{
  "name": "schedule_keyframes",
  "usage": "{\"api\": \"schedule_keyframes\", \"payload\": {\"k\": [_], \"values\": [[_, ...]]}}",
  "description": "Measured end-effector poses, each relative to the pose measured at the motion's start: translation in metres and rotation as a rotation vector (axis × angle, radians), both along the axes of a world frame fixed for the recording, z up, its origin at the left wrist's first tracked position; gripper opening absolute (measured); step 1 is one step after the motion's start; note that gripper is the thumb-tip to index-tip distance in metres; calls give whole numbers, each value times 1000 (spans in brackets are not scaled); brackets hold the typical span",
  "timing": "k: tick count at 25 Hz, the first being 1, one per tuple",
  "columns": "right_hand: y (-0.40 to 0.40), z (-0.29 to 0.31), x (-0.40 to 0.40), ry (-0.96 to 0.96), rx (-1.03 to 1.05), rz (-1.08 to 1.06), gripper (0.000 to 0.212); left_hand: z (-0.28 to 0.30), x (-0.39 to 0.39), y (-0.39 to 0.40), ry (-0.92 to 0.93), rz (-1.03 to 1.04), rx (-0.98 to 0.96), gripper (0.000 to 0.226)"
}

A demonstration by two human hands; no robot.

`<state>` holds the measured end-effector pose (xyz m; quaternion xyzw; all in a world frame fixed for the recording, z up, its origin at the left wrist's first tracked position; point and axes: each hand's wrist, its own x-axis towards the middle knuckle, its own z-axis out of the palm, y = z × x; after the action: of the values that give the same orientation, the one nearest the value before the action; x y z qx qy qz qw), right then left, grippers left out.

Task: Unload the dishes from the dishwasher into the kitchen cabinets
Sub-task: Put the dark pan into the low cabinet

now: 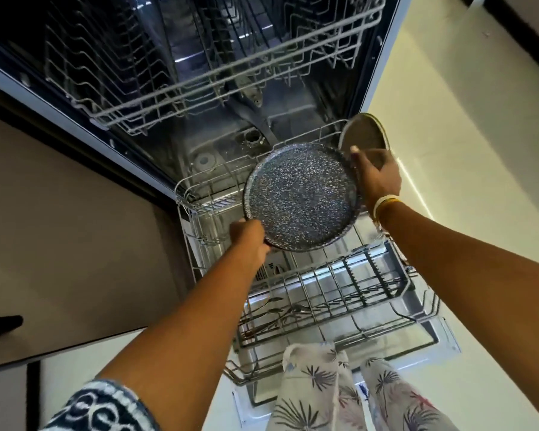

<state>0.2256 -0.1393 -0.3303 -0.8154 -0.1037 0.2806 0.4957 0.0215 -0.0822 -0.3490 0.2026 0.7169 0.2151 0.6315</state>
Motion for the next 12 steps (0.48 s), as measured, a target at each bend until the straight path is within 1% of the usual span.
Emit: {"api": "schedule_keyframes", "payload": {"k": [1,2,3,4,5,6,7,8,10,12], "values": [[1,-7,10,-131,-131,-49,52,-8,-5,4,21,12,12,34],[4,-11,21,-229,-266,-101,62,-16,-10,9,38,23,17,35],[7,-20,32,-267,-382,-121,66,-24,-14,12,32,47,14,35],[10,-28,41,-245,-454,-91,65,-34,-19,14,35,58,6,33],[12,-38,50,-208,-479,-23,61,-45,-25,16,67,42,-16,34],[14,-47,55,-162,-474,57,52,-53,-29,16,98,-1,-34,37],[13,-55,57,-156,-455,93,42,-59,-32,15,98,-39,-47,40],[9,-57,54,-179,-444,82,33,-65,-34,14,91,-64,-53,42],[0,-59,48,-294,-421,23,28,-68,-37,9,82,-59,-68,40],[-12,-48,39,-404,-380,-21,28,-60,-39,3,63,19,-105,20]]}}
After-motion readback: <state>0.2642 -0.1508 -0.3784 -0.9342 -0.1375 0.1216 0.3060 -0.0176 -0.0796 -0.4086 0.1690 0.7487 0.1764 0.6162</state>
